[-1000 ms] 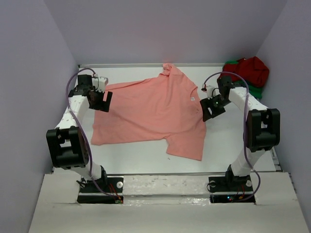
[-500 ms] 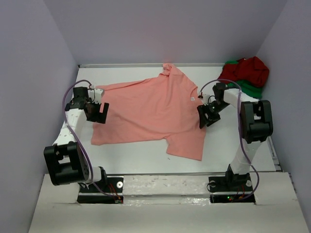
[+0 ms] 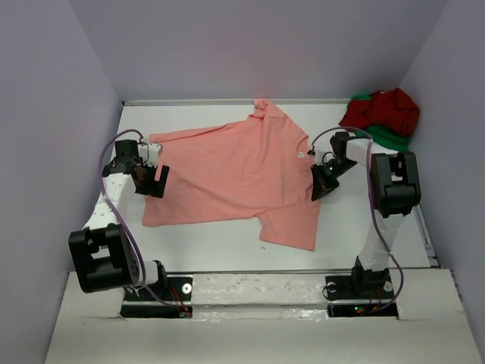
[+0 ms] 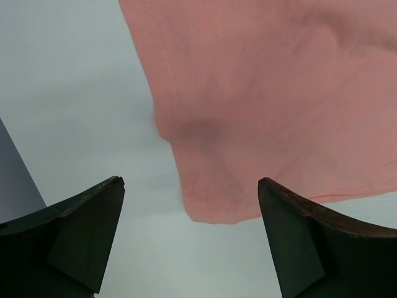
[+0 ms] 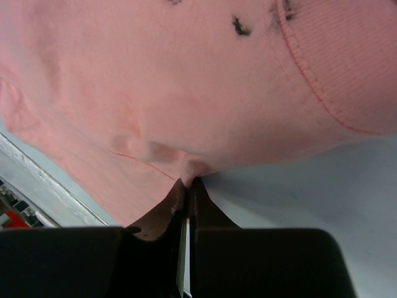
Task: Fold and stack the t-shirts
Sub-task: Flatten out the tshirt
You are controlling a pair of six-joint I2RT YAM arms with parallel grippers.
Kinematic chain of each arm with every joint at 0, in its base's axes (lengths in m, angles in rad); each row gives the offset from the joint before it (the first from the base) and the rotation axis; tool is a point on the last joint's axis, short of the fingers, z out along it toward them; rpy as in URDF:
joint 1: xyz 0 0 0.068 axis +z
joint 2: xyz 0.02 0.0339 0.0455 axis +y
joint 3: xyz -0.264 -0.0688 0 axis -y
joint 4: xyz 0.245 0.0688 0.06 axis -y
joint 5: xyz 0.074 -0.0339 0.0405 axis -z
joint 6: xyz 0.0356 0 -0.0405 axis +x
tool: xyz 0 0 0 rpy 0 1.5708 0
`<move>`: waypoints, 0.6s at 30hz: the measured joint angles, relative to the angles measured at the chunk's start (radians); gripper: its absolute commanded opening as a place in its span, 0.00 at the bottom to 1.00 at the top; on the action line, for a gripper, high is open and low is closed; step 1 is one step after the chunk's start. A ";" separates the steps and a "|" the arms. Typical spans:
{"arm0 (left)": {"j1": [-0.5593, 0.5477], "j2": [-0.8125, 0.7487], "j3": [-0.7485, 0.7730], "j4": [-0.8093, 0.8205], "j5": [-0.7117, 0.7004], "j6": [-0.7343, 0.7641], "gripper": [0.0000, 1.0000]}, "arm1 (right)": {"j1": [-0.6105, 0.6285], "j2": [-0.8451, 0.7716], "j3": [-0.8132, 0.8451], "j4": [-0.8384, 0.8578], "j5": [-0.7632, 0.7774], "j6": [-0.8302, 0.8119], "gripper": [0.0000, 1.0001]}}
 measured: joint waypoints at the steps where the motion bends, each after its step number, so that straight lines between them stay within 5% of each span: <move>1: 0.000 -0.006 -0.004 -0.002 -0.002 0.000 0.99 | 0.000 0.004 0.000 0.000 -0.001 0.007 0.00; 18: 0.000 -0.029 -0.005 -0.074 -0.015 0.065 0.99 | 0.001 -0.014 -0.001 0.016 0.108 0.132 0.00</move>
